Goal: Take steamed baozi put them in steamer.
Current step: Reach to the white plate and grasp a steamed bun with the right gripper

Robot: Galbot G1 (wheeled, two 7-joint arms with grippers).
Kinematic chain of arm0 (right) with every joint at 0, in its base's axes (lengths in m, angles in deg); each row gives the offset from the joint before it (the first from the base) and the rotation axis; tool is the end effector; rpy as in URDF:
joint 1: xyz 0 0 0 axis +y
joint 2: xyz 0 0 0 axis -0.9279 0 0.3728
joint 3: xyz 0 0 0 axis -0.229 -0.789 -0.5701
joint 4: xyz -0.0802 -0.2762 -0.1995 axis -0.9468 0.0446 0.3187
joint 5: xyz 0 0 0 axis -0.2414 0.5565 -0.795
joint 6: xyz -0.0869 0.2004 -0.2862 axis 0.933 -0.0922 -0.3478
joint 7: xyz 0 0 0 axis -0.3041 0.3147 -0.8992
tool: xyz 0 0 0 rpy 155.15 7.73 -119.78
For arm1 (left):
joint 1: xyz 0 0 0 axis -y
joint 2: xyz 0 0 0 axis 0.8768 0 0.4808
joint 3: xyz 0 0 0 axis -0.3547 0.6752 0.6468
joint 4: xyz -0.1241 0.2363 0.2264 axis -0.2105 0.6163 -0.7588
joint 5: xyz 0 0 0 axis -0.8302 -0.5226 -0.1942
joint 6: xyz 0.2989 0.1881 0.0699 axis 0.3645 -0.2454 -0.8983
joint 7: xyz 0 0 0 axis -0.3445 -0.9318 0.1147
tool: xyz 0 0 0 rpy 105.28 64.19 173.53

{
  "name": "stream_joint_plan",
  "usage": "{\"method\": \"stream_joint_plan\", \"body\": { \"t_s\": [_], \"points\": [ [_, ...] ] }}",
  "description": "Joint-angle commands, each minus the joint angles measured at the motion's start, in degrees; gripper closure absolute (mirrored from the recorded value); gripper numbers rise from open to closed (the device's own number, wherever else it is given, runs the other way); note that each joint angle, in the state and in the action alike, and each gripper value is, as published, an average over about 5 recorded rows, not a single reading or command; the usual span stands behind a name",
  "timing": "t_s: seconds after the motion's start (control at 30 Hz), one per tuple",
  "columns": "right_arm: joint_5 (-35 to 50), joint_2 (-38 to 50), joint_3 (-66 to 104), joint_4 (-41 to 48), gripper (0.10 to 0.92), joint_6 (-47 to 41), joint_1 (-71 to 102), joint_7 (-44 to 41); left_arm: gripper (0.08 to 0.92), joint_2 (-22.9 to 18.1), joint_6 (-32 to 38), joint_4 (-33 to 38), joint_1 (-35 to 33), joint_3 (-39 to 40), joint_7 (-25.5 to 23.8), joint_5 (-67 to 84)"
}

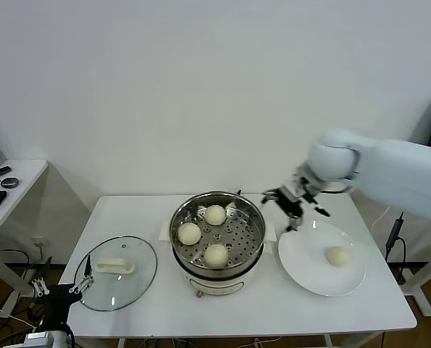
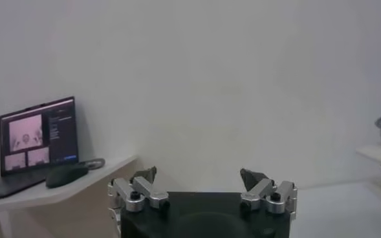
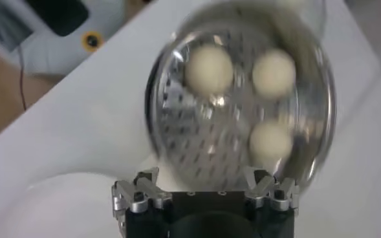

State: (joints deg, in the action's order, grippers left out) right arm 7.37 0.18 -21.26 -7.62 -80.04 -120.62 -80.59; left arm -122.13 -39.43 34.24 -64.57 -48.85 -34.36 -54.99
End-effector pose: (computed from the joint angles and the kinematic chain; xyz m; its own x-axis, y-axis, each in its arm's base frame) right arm 0.4823 -0.0486 -0.0328 -0.2119 -0.2353 0.9486 -0.8075 -0.5046 -0.3055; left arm 0.1553 0.1397 -0.3277 -0.9826 -0.1839 -0.0268 -0.1851 0.9553 0.2307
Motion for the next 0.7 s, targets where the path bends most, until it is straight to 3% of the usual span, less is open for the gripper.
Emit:
{"method": "stream_joint_plan", "body": {
  "t_s": [0.03,0.4,0.7],
  "points": [
    [-10.4,16.7,5.3,3.4,0.203,-6.4,9.9,-0.5,0.177,0.2,-0.1,-0.5,0.3,0.8,-0.1,0.0],
    [-20.3,14.6,29.4,18.3,0.203,4.5,36.4,-3.3,0.177,-0.1,-0.5,-0.9,0.7,1.2,-0.2,-0.3],
    [-24.0,8.0,38.8,25.5,0.203,5.1,46.4,-1.7,0.177,-0.2,-0.6,-1.0,0.2,-0.1,-0.2,-0.3]
  ]
}}
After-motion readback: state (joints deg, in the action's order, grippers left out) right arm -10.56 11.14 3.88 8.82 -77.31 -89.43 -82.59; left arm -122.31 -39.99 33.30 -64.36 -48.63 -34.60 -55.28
